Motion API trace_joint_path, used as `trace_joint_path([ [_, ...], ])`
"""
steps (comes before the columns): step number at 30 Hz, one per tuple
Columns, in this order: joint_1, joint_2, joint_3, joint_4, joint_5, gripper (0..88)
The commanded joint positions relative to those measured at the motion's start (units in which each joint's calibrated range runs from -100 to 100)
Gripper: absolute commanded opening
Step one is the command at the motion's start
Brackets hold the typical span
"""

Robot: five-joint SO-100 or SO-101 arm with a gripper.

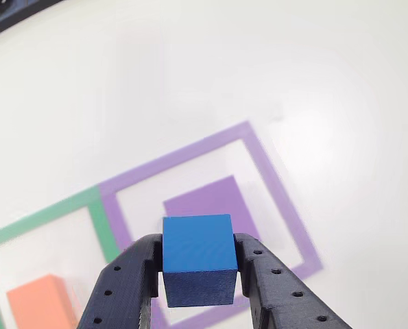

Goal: Tower of hanoi

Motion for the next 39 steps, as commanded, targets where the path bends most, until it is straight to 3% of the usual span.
trace_joint_path([
  [1,1.74,-0.05,9.37,-19.93,0.79,3.8],
  [9,3.34,9.65,20.82,-44.45,0.79,4.0],
  [21,3.49,25.83,27.00,-70.67,0.79,4.2],
  [39,2.57,41.38,23.54,-85.00,0.79,4.6],
])
